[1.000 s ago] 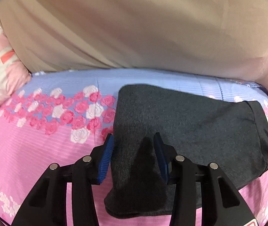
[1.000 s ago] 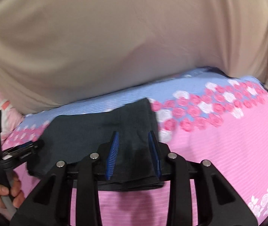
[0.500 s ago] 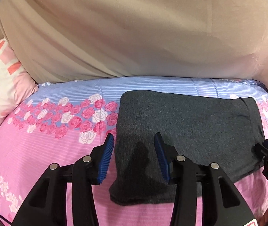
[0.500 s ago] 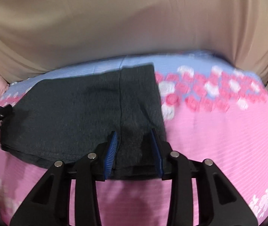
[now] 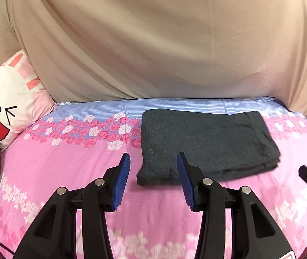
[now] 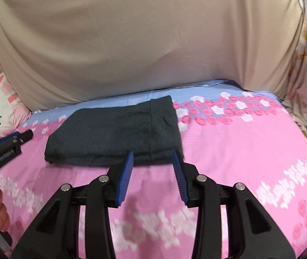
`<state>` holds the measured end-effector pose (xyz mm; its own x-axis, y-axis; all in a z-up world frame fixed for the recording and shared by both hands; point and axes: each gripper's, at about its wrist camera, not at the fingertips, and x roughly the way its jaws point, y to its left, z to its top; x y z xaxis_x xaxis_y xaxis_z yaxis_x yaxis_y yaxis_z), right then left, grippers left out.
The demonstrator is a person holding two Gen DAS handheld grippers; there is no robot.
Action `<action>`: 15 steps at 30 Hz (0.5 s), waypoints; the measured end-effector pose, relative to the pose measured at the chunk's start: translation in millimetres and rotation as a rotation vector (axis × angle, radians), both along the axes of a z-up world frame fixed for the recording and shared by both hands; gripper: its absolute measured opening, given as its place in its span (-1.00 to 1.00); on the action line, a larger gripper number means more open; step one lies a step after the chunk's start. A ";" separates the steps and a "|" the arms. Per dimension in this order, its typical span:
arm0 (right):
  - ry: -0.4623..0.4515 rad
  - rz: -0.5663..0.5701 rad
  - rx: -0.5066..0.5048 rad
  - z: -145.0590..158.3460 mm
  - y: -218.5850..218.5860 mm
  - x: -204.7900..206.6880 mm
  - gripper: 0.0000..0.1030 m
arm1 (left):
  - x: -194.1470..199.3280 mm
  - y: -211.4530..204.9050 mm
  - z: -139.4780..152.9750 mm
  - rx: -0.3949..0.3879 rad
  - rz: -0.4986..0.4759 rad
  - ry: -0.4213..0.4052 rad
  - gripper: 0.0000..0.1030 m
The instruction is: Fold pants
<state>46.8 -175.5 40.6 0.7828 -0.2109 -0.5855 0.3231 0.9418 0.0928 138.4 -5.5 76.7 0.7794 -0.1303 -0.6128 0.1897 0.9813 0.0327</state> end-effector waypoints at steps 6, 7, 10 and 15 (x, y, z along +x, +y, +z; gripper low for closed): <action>0.006 -0.003 -0.011 -6.7 17.2 -38.1 -0.22 | -38.2 6.7 3.2 -0.012 -0.014 -0.003 -0.17; 0.007 0.001 -0.009 -7.6 21.2 -45.2 -0.21 | -44.4 7.0 2.6 -0.011 -0.014 -0.003 -0.17; 0.010 -0.003 -0.021 -11.9 31.3 -57.8 -0.13 | -63.5 10.2 -3.4 0.010 -0.006 -0.005 -0.17; 0.027 0.002 -0.027 -22.1 42.0 -71.2 -0.11 | -81.1 19.5 -15.9 0.005 0.005 0.021 -0.17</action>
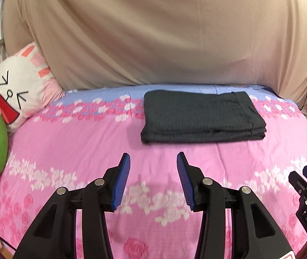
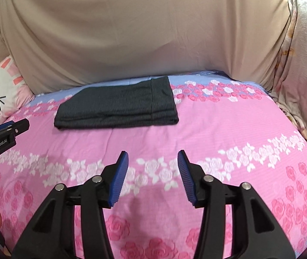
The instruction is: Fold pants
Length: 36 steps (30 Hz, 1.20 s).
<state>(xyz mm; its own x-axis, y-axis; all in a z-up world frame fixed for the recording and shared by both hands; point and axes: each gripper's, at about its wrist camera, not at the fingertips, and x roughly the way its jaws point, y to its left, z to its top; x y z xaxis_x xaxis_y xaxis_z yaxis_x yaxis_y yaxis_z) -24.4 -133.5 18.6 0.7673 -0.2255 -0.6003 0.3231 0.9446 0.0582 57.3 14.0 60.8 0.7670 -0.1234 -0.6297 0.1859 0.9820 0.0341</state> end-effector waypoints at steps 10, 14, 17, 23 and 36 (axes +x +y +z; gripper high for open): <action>0.019 -0.005 -0.010 -9.4 9.4 -12.7 -0.11 | -7.3 13.4 -15.4 0.005 0.033 0.023 -0.17; -0.023 0.005 -0.047 9.3 10.9 -9.0 -0.10 | -4.1 14.5 -10.2 0.009 0.039 0.000 -0.17; -0.047 -0.004 -0.063 22.0 4.8 6.7 -0.03 | 7.7 9.9 -5.9 0.018 0.046 -0.017 -0.17; -0.005 -0.014 -0.027 1.3 -0.1 16.3 -0.03 | 19.1 9.6 -21.3 0.014 0.048 0.005 -0.12; 0.095 -0.036 0.025 -43.7 -2.4 22.4 0.05 | 28.2 5.1 -77.1 0.011 0.033 0.088 -0.12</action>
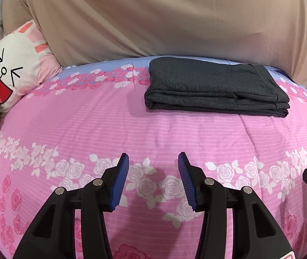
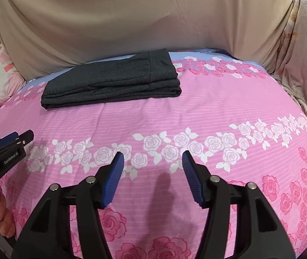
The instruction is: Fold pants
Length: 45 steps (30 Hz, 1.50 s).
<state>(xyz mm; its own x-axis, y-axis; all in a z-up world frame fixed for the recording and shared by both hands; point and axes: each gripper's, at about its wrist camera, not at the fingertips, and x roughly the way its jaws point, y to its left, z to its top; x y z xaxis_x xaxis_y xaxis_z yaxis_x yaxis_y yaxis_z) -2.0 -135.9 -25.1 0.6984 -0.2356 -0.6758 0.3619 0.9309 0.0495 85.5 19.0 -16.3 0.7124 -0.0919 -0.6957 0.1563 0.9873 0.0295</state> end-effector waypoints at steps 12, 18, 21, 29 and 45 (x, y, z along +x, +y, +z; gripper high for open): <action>0.010 -0.017 -0.027 -1.0 2.1 1.7 0.15 | -9.2 -3.7 4.8 0.016 -0.002 -0.054 0.02; 0.012 -0.020 -0.032 -1.1 2.1 1.1 0.16 | -11.8 -6.1 6.8 0.023 -0.018 -0.068 0.08; 0.014 -0.020 -0.037 -1.1 1.9 0.8 0.16 | -14.3 -7.3 8.5 0.025 -0.024 -0.082 0.12; 0.017 -0.017 -0.042 -1.7 2.5 1.4 0.16 | -15.2 -9.0 9.6 0.032 -0.029 -0.087 0.15; 0.017 -0.018 -0.051 -0.6 3.4 0.5 0.16 | -15.0 -7.6 9.0 0.033 -0.027 -0.084 0.22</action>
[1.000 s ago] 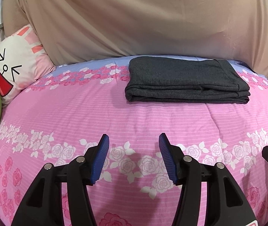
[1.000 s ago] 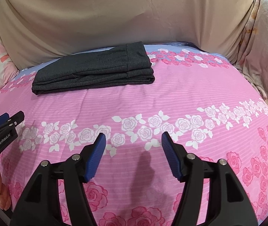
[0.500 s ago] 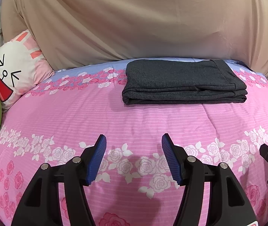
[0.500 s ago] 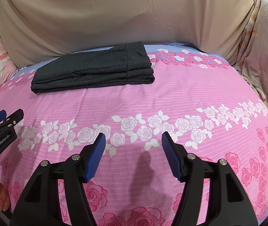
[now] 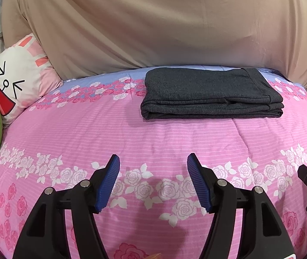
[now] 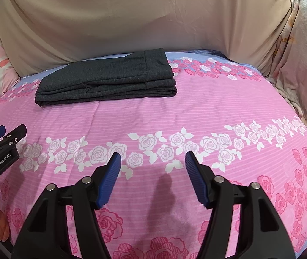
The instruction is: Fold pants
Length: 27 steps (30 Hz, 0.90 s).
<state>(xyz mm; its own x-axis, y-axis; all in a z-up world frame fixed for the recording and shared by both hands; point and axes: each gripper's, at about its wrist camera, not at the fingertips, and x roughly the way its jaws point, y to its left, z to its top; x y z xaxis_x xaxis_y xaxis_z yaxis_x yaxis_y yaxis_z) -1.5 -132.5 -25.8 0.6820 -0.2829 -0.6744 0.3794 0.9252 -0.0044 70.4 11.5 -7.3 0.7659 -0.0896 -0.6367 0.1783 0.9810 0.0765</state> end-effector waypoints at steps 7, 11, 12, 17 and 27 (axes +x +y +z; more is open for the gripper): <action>0.000 0.000 -0.001 -0.1 0.5 0.5 0.16 | -0.1 -0.3 0.4 0.001 -0.002 -0.002 0.22; 0.000 0.002 -0.001 0.0 0.4 0.7 0.16 | -0.5 -0.3 0.5 0.001 -0.004 -0.002 0.22; 0.000 0.001 -0.001 0.0 0.5 0.5 0.16 | -0.6 -0.3 0.6 0.002 -0.004 -0.003 0.22; 0.001 0.000 -0.002 -0.2 0.8 0.7 0.16 | -0.7 -0.5 0.6 0.000 -0.006 -0.001 0.22; 0.002 0.001 -0.002 -0.8 1.0 1.5 0.17 | -0.4 1.2 1.0 -0.028 -0.035 0.005 0.22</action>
<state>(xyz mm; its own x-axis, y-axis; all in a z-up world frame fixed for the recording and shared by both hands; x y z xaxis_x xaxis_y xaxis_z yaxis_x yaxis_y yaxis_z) 0.0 -131.5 -26.6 0.6806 -0.2839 -0.6754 0.3786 0.9255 -0.0075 70.1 12.7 -6.2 0.7591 -0.1346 -0.6370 0.2131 0.9759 0.0478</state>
